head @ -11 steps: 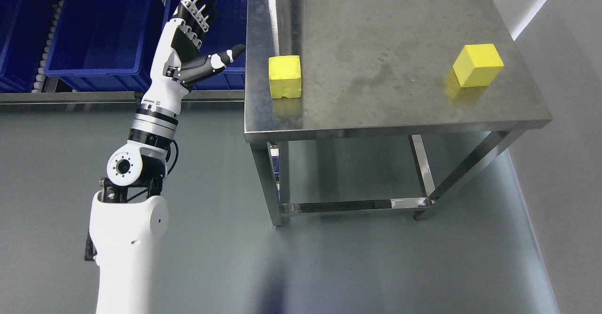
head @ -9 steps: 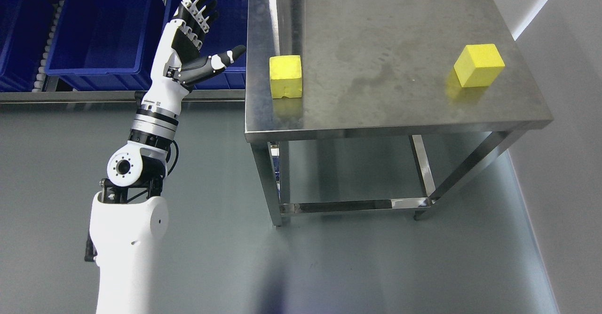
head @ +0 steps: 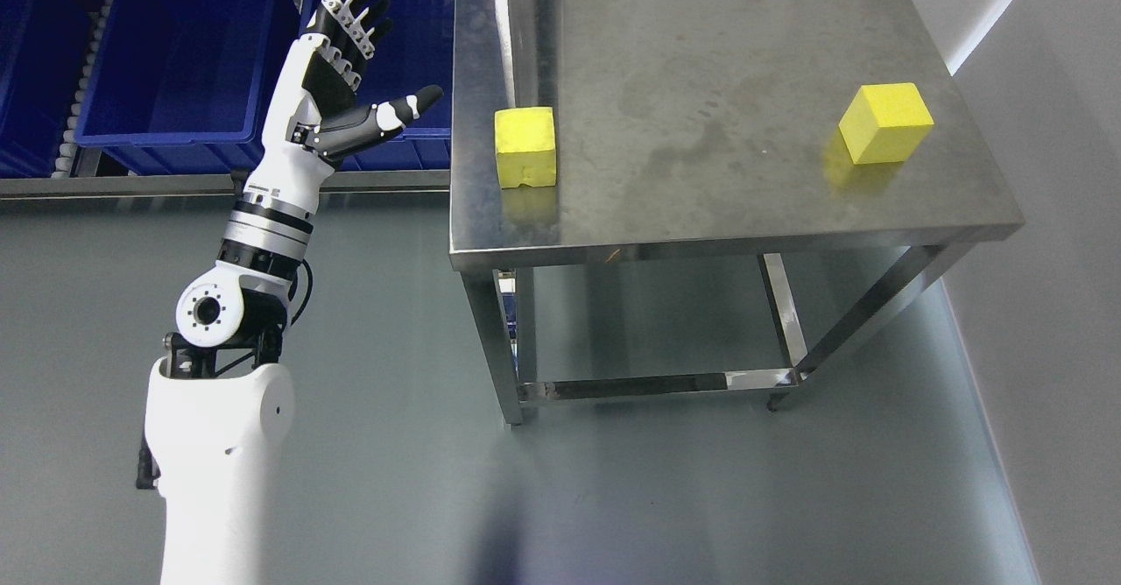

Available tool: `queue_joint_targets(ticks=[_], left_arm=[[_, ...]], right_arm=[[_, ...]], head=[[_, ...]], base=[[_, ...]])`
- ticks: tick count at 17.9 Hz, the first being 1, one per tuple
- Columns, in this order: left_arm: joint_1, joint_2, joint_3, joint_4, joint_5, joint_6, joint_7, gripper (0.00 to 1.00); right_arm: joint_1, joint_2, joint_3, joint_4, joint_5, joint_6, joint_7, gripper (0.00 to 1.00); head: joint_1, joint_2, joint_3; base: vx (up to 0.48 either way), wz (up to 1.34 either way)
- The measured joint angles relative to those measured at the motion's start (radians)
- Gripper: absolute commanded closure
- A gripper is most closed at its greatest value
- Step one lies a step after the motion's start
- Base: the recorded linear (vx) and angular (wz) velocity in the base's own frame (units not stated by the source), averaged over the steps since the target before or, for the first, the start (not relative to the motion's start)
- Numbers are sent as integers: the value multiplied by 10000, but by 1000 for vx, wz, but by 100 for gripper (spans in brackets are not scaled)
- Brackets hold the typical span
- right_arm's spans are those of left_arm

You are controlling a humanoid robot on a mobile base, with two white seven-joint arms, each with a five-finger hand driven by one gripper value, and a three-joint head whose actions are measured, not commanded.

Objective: Move yellow foam block to right shelf middle
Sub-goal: 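Lower the raised left hand toward the yellow foam cube at the table's near edge, then close the left hand around the nearer yellow foam cube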

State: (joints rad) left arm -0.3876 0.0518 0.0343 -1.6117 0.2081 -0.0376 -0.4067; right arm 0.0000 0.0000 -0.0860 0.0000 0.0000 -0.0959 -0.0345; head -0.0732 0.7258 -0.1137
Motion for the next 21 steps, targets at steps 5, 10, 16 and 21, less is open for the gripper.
queue_joint_targets(ticks=[5, 10, 16, 21], left_arm=[[-170, 909, 74, 155, -796, -64, -2127, 3], [-747, 1550, 53, 624, -1602, -83, -2956, 2], [-1451, 1633, -382, 1648, -1950, -98, -3046, 2], [-1789, 1381, -818, 2476, -2033, -110, -3055, 2]], right_arm=[[0, 0, 0, 0, 0, 0, 0, 0], [0, 0, 0, 0, 0, 0, 0, 0], [1, 0, 0, 0, 0, 0, 0, 0], [0, 0, 0, 0, 0, 0, 0, 0]], head=[[0, 0, 0], [0, 0, 0], [0, 0, 0], [0, 0, 0]], base=[[0, -5], [0, 0], [0, 0], [0, 0]])
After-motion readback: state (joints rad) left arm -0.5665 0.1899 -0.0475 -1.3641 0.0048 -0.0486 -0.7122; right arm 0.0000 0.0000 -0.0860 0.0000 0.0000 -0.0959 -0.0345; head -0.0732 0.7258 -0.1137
